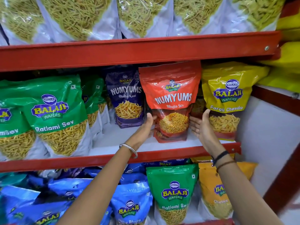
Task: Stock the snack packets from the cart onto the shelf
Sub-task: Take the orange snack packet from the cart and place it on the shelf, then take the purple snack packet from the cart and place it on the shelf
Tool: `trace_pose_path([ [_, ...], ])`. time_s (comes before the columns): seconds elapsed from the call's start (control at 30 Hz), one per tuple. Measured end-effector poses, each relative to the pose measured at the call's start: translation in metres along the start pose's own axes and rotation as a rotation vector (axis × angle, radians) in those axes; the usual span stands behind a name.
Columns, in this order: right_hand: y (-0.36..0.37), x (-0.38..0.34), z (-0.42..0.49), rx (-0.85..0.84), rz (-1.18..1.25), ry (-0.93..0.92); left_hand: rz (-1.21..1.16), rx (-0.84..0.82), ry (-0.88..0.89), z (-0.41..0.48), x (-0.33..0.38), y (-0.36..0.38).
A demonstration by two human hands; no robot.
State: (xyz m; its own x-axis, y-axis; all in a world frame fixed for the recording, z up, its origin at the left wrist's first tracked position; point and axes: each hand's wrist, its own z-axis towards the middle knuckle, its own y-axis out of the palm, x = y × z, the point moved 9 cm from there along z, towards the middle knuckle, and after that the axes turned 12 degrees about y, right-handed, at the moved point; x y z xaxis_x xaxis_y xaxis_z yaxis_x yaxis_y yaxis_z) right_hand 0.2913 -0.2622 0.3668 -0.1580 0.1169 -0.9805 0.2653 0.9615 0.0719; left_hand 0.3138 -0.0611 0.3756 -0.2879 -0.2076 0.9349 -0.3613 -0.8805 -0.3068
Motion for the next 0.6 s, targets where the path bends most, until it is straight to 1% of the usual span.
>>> trace_pose_path([
  [0.07,-0.009,0.003,-0.005,0.010,-0.030,0.020,0.009,-0.016,-0.006,-0.006,0.002,0.001],
  [0.2,-0.021,0.005,-0.020,-0.038,-0.101,0.011,0.034,-0.050,0.003,-0.022,0.009,0.005],
  [0.27,-0.028,0.005,-0.026,-0.037,-0.129,0.010,0.054,-0.067,0.016,-0.030,0.016,0.007],
  [0.4,-0.028,0.007,-0.038,-0.090,-0.122,0.046,0.080,-0.077,0.025,-0.038,0.018,0.008],
  [0.47,-0.024,0.010,-0.048,-0.089,-0.092,0.033,0.117,-0.050,0.065,-0.047,0.021,0.009],
  [0.53,-0.022,0.013,-0.064,-0.021,-0.065,-0.055,0.153,0.026,0.144,-0.066,0.025,0.010],
  [0.6,-0.019,0.020,-0.090,0.060,-0.030,-0.163,0.133,0.124,0.232,-0.099,0.027,0.009],
])
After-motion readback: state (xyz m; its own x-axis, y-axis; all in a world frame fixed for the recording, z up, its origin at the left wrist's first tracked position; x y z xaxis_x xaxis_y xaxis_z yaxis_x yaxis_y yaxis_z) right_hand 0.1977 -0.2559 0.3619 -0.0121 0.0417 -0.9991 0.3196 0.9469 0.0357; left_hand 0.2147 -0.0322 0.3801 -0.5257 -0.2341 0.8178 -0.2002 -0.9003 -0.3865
